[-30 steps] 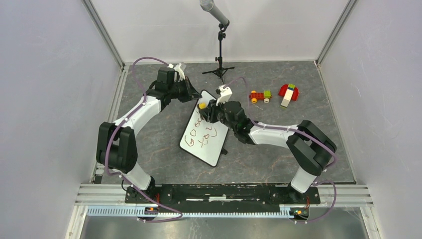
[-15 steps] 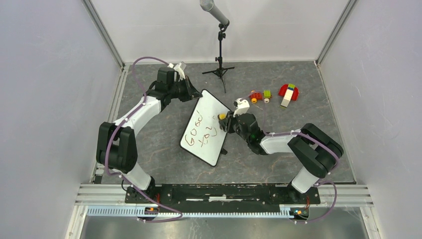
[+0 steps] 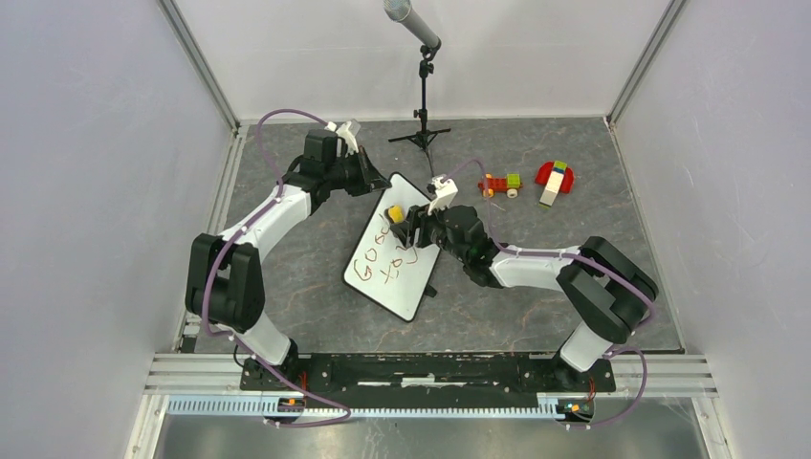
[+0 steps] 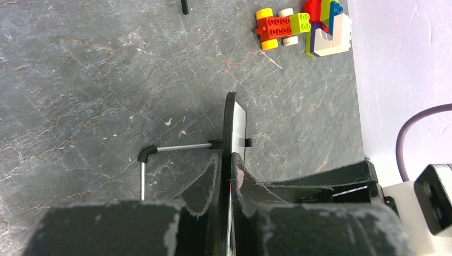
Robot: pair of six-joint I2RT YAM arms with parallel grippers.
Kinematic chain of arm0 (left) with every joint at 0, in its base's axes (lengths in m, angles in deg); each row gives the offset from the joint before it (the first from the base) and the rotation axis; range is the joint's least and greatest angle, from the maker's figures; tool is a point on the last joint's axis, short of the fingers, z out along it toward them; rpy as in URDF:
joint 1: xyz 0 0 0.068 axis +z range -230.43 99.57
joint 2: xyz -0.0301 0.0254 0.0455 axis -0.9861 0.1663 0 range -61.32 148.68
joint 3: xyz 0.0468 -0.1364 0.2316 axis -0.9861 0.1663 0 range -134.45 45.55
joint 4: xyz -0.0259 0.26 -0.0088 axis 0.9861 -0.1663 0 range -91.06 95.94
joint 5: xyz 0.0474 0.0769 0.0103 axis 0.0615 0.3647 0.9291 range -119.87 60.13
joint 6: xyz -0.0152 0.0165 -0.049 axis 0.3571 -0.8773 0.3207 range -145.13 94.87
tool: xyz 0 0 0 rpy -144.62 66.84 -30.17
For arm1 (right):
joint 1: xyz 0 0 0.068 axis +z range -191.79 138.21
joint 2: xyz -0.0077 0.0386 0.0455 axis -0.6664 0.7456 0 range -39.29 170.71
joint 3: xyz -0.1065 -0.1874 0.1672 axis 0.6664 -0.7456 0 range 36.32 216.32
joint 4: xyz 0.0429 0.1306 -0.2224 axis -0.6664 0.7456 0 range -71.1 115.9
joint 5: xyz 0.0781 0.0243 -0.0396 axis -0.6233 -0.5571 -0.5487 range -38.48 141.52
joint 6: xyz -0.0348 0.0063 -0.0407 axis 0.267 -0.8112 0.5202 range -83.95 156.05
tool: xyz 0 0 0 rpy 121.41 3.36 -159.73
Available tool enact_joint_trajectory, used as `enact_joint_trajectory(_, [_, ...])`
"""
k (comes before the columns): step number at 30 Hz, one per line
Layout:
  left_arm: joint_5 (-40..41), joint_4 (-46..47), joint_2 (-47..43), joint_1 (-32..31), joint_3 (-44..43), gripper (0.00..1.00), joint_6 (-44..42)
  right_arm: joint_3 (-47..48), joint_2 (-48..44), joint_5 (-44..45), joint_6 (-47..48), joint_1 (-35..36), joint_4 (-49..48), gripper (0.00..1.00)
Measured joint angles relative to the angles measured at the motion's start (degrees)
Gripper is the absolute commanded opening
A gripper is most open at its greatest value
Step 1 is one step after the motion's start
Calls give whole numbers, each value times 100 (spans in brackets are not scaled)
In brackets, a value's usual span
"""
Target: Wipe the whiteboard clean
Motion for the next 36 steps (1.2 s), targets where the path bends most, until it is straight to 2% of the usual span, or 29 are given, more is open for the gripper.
enact_joint_trajectory(13, [-11,4,0,-11,-2,2,0,42,-103,-577,348,-153,343,65])
enact_joint_trajectory(24, [-37,15,0,-39,-2,2,0,492,0,-798,472,-160,599,39])
enact_joint_trajectory(28, [-31,2,0,-39,-2,2,-2,492,2,-769,468,-164,610,26])
enact_joint_trajectory(36, [-7,-22,0,-39,-2,2,0,-105,4,-660,131,-358,-61,23])
